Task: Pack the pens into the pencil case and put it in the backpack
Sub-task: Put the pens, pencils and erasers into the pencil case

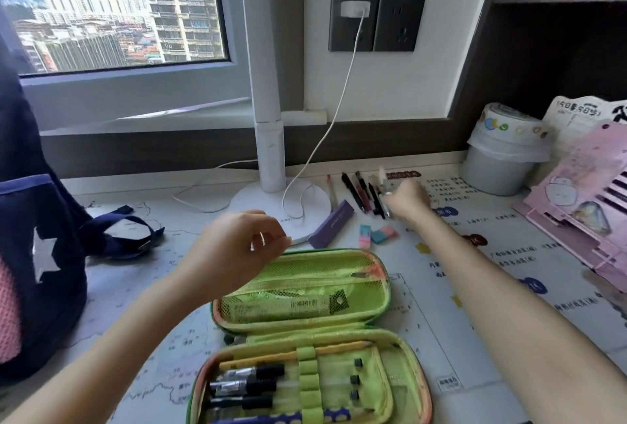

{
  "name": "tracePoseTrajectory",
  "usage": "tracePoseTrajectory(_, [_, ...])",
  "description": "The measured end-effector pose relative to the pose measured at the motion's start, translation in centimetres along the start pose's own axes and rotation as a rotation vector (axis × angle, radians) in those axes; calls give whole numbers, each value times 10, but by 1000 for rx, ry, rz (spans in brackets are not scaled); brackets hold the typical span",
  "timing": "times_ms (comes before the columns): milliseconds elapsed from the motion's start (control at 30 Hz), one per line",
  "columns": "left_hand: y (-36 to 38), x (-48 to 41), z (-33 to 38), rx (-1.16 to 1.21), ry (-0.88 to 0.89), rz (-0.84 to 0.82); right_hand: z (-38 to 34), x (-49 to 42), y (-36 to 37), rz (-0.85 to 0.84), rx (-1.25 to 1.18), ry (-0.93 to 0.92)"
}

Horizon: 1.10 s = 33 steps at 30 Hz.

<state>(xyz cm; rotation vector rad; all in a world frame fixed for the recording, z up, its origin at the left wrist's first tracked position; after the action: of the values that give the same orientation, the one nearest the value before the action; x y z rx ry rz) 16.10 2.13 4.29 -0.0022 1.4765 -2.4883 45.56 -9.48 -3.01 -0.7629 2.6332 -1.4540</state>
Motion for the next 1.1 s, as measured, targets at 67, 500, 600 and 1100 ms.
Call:
tracePoseTrajectory(67, [-4,-8,-8,18,-21,29,-25,-5,12,-35,11,-79])
tracePoseTrajectory(500, [6,-29,-24,101,-27,0,-59,-24,32,-18,411,25])
tracePoseTrajectory(600, [2,-20,-24,88,-35,18,-48,-9,13,50,249,54])
tracePoseTrajectory(1100, [45,95,-18,431,-40,8,-37,270,86,-532,505,-888])
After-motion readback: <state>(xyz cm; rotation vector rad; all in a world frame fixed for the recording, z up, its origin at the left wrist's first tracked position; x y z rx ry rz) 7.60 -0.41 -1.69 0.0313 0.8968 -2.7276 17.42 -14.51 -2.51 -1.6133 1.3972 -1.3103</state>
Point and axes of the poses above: each hand's wrist, its own x-axis away from the middle knuckle, its own y-axis out of the palm, z = x × y, the point moved 9 cm from there along -x, towards the middle knuckle, and after that the axes turned 15 degrees about -z, right-handed, at the moved point
